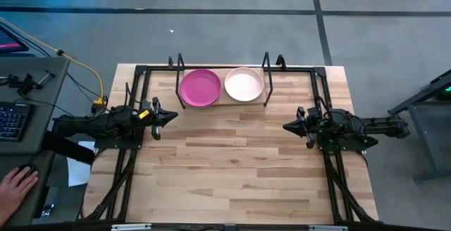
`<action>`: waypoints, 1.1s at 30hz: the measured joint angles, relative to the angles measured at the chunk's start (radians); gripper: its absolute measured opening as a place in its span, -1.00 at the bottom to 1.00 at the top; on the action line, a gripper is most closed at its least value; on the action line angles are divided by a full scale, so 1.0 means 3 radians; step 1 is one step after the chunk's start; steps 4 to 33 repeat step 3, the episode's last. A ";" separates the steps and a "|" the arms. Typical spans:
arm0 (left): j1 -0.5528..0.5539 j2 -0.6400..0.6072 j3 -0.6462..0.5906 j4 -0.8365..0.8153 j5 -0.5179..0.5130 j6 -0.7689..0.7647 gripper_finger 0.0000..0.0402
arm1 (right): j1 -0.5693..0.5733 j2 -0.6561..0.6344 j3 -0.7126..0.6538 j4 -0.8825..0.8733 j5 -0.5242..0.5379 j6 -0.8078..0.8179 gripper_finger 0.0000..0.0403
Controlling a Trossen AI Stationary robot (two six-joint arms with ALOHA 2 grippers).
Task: Place and stack plates onto a shelf
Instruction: Return to Home Position
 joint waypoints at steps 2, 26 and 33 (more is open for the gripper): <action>0.0000 0.0000 0.0000 0.0000 0.0000 0.0000 -1.00 | 0.0000 0.0000 0.0000 0.0001 0.0000 -0.0006 -1.00; 0.0000 0.0000 0.0000 0.0001 0.0000 0.0000 -1.00 | 0.0000 -0.0001 0.0000 0.0000 0.0000 -0.0005 -1.00; 0.0000 0.0000 0.0000 0.0001 0.0000 0.0000 -1.00 | 0.0000 -0.0001 0.0000 0.0000 0.0000 -0.0005 -1.00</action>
